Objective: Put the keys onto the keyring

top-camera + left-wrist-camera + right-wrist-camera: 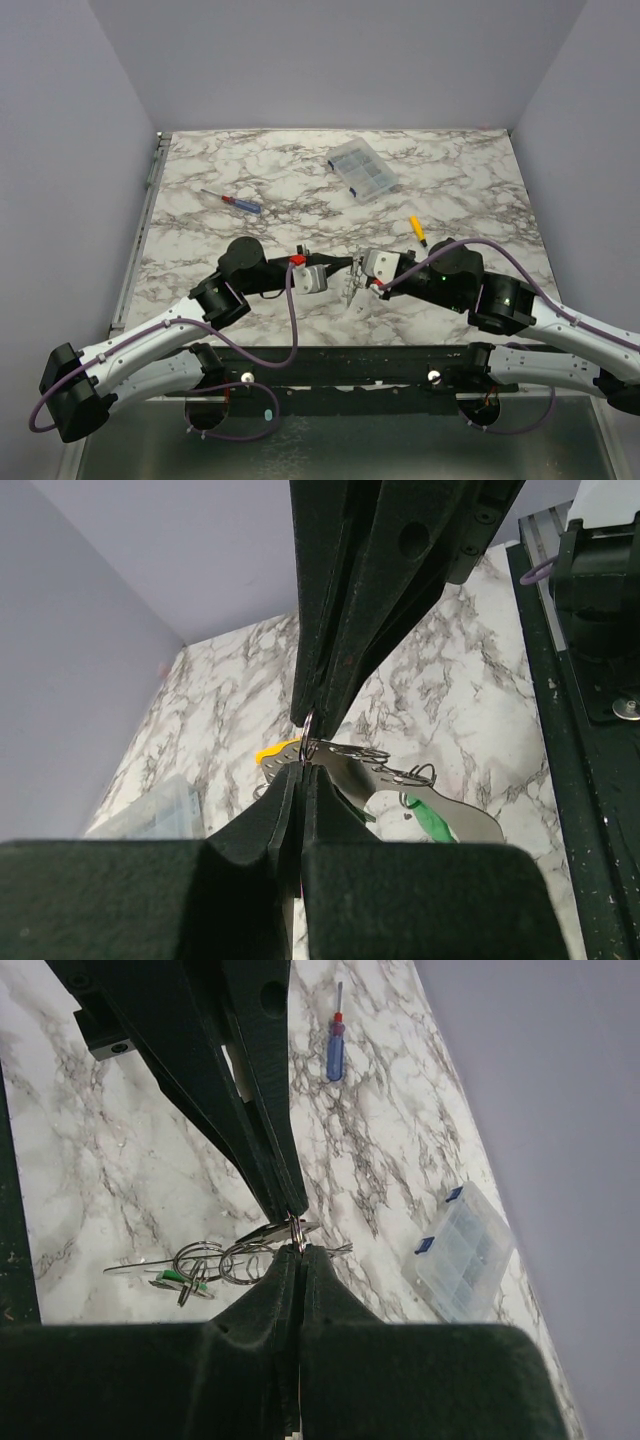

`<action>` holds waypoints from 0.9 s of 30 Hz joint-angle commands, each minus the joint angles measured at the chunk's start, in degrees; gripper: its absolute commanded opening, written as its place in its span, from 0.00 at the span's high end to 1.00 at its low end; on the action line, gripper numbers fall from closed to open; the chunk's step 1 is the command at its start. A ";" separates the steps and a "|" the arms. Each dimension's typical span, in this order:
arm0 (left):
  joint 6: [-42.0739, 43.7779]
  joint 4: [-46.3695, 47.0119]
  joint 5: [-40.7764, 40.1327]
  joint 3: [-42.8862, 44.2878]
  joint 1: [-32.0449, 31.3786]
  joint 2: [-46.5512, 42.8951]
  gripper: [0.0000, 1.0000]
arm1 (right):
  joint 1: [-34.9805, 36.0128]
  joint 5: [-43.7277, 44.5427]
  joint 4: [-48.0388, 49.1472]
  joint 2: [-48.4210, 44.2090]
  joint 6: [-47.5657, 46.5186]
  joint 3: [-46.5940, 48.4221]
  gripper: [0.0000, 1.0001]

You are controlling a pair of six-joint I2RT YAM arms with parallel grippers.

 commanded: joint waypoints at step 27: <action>-0.07 1.40 0.95 -0.71 -0.16 -1.26 0.78 | 0.21 0.22 13.50 -3.41 4.66 -4.61 0.99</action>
